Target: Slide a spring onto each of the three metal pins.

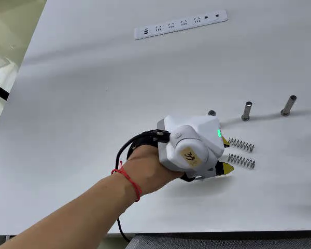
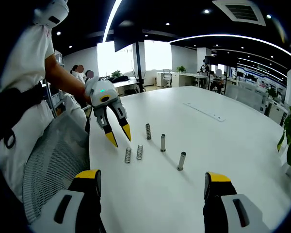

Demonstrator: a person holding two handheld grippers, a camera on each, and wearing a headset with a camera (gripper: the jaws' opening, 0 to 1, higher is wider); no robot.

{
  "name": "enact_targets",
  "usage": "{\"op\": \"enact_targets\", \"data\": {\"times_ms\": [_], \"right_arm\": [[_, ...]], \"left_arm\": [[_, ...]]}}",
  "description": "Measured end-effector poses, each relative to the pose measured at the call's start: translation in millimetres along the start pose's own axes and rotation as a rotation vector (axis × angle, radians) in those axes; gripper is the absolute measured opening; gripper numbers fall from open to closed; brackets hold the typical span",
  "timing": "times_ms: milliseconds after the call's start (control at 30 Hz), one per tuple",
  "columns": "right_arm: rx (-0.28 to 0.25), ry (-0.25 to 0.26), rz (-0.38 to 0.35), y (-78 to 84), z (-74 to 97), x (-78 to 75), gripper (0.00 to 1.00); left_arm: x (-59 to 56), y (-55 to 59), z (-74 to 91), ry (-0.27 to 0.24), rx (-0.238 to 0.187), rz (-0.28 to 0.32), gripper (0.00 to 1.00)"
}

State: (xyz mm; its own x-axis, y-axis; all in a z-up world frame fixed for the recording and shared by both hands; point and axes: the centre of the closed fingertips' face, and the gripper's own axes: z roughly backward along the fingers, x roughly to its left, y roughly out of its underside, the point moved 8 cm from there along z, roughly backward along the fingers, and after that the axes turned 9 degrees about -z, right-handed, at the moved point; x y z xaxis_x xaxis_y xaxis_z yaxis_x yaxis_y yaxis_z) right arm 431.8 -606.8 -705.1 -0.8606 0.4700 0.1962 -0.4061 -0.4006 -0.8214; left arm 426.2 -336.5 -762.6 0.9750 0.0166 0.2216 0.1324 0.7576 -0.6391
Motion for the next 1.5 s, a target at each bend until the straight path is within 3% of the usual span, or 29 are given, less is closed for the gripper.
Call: {"op": "enact_targets", "data": {"times_ms": [300,600,967,1500], "right_arm": [[-0.007,0.017,-0.015,6.7,6.2,-0.9,0.86],[-0.01,0.019,-0.02,9.5,7.0,-0.2,0.86],[0.006,0.007,-0.018,14.1,4.5,-2.7,0.89],[0.018,0.022,-0.018,20.3,8.1,-6.4,0.91]], "left_arm": [[-0.3,1.0,-19.3,0.032,0.056,-0.047,0.16],[-1.2,3.6,-26.9,0.062,0.109,-0.077,0.14],[1.2,4.3,-28.3,0.056,0.12,-0.081,0.07],[-2.2,4.4,-27.6,0.051,0.12,-0.06,0.07]]}}
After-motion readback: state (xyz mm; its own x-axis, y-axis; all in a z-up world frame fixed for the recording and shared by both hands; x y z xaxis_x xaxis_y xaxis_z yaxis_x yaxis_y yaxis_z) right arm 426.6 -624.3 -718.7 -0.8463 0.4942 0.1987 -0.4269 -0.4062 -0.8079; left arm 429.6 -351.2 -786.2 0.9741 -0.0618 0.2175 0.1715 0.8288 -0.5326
